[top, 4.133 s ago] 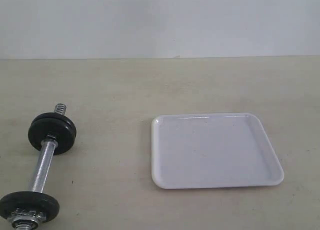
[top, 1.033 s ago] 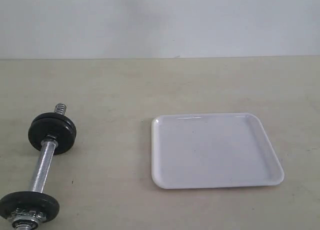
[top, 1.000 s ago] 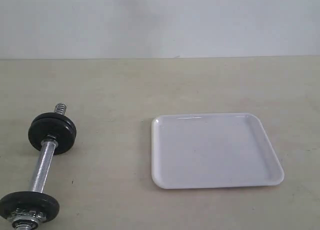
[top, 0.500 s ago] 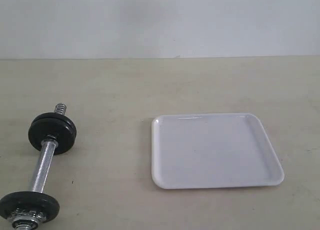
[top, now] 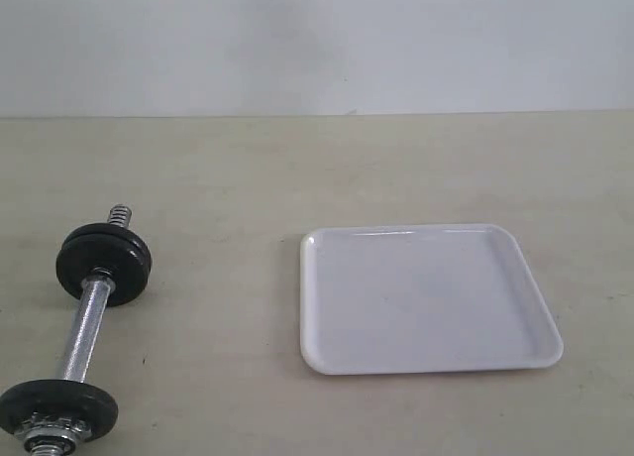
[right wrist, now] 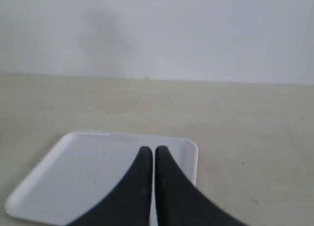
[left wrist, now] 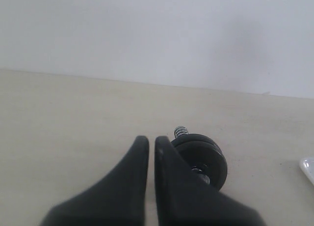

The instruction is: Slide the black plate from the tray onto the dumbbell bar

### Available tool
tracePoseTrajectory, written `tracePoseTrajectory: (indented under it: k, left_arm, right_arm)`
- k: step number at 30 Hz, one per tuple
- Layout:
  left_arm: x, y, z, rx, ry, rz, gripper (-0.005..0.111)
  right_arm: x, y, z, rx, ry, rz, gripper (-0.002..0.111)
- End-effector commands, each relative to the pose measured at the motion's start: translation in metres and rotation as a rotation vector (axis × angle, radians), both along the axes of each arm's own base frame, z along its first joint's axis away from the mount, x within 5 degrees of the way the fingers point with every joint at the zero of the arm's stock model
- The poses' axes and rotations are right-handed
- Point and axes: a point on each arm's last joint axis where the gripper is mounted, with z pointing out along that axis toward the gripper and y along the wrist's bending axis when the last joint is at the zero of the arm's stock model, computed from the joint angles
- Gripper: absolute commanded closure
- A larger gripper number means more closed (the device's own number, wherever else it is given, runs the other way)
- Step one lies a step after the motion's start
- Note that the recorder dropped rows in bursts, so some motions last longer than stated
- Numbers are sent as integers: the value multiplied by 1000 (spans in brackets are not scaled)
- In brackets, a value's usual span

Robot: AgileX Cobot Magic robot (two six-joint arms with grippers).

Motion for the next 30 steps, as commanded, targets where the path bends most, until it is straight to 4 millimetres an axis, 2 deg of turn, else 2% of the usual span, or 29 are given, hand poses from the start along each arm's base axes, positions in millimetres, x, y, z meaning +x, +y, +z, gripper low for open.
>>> tracePoseTrajectory:
  k: [1, 30]
  left_arm:
    - [0, 0, 0, 3, -8, 3, 102]
    - [0, 0, 0, 3, -8, 3, 102]
  right_arm:
    - [-2, -1, -15, -38, 146, -8, 108]
    - [-3, -1, -15, -31, 153, -5, 108]
